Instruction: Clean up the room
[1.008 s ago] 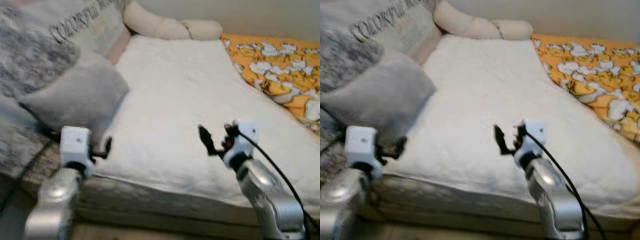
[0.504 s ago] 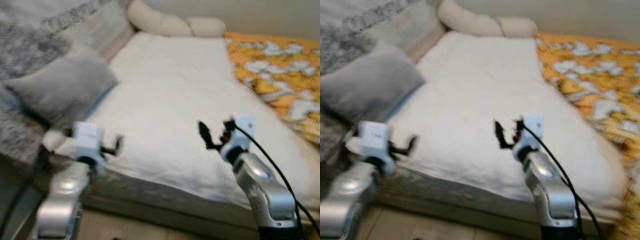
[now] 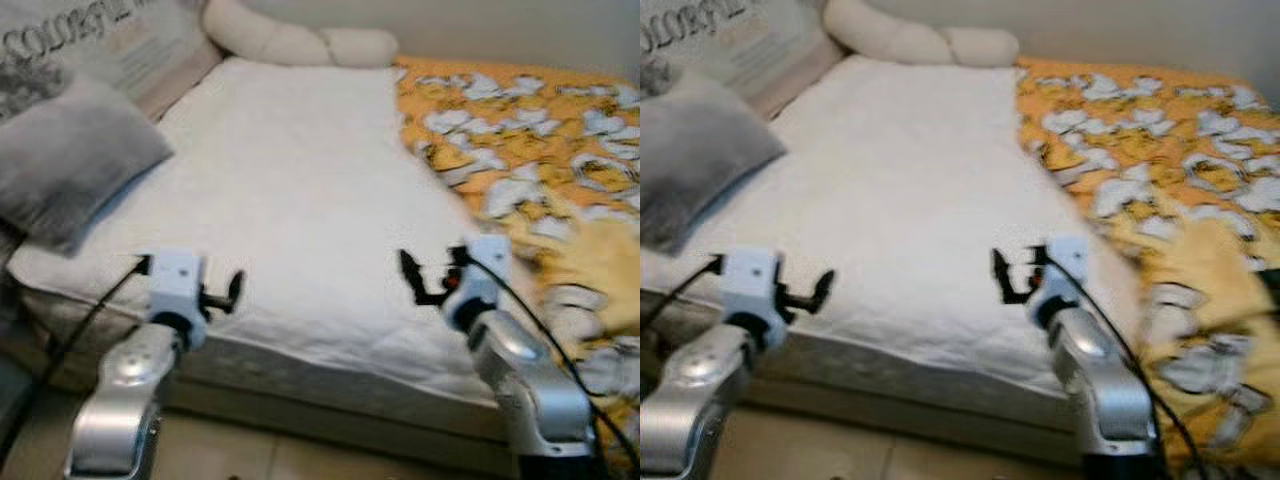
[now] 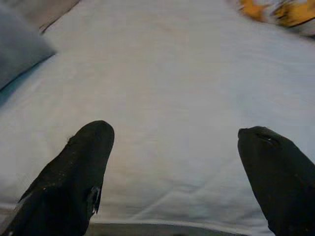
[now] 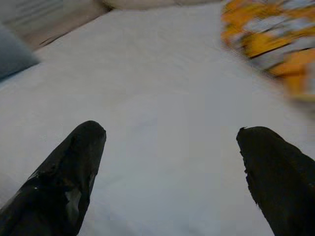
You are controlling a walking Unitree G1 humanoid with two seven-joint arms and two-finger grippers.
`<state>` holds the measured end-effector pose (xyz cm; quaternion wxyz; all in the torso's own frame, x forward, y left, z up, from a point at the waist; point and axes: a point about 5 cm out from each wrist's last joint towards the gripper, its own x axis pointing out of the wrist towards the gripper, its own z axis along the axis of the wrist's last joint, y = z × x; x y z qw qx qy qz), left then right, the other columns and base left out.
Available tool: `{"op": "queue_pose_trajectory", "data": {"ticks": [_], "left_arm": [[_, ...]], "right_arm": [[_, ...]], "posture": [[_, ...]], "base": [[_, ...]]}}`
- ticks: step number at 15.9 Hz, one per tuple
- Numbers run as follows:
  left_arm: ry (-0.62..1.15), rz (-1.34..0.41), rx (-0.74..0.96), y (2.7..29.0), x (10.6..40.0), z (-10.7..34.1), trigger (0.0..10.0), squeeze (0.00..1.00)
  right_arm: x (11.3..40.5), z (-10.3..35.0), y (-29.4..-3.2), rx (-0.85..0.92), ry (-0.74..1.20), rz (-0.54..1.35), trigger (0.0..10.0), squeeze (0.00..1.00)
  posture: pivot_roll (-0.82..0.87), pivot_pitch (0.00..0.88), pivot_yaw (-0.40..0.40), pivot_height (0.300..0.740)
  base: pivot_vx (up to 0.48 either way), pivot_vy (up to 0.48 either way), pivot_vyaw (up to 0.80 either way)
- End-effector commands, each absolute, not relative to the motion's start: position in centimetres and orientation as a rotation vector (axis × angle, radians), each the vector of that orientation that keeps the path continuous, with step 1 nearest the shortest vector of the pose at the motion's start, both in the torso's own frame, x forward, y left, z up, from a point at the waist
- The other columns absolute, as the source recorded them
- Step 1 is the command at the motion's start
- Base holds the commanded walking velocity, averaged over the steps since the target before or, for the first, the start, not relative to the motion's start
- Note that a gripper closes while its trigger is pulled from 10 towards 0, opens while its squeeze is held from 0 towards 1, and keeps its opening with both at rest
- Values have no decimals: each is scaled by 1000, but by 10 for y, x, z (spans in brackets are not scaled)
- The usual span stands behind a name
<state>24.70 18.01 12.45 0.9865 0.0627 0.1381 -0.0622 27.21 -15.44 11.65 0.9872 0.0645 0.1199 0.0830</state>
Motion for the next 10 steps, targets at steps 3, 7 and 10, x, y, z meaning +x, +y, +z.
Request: {"op": "queue_pose_trajectory", "data": {"ticks": [3,7,10], "left_arm": [[256,-87,131,187,248,128,10000,1000],[207,-107,170,184,250,133,10000,1000],[198,-122,151,182,249,133,10000,1000]], "right_arm": [[272,117,-150,133,241,175,10000,1000],[271,112,-148,119,279,166,10000,0],[271,110,-148,128,289,160,10000,0]], "posture": [[-77,0,10,740],[-69,0,5,740],[-66,0,0,740]], "base": [[0,-281,0],[0,0,0],[174,0,-356]]}}
